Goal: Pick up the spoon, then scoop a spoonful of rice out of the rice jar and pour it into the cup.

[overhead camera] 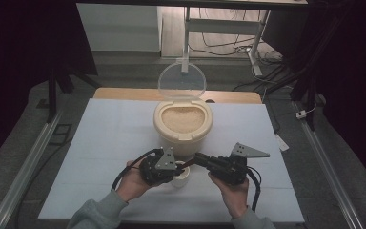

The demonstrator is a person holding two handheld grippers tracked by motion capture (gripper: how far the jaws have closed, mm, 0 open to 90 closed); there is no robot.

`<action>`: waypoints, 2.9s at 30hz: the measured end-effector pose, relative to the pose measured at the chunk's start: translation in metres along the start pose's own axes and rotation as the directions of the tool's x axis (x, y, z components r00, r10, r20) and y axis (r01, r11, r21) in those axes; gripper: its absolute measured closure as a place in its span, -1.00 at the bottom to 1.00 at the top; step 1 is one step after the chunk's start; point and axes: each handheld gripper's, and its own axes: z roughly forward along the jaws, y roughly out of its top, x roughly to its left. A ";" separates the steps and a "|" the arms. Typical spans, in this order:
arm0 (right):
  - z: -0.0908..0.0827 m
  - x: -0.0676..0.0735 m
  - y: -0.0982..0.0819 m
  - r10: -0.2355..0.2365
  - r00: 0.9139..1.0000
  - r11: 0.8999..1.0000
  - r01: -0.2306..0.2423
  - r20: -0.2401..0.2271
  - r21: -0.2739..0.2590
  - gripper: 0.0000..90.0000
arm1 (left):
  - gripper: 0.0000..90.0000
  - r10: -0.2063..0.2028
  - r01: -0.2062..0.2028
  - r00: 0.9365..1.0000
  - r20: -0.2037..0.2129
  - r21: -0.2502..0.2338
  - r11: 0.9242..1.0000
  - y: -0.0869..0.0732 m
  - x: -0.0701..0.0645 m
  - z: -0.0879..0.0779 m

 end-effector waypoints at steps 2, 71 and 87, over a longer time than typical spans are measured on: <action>0.000 0.000 0.000 -0.005 1.000 1.000 0.005 -0.007 -0.004 0.85 | 0.76 -0.003 0.003 1.000 0.003 -0.009 1.000 0.000 0.000 -0.002; -0.062 -0.026 0.055 -0.029 0.996 0.953 0.052 0.079 -0.298 0.86 | -0.47 -0.504 0.488 0.848 -0.161 -0.129 0.863 -0.170 0.026 -0.064; -0.041 -0.058 0.095 -0.019 0.966 0.956 0.092 0.256 -0.278 0.86 | -0.48 -0.500 0.488 0.851 -0.157 -0.111 0.866 -0.170 0.026 -0.061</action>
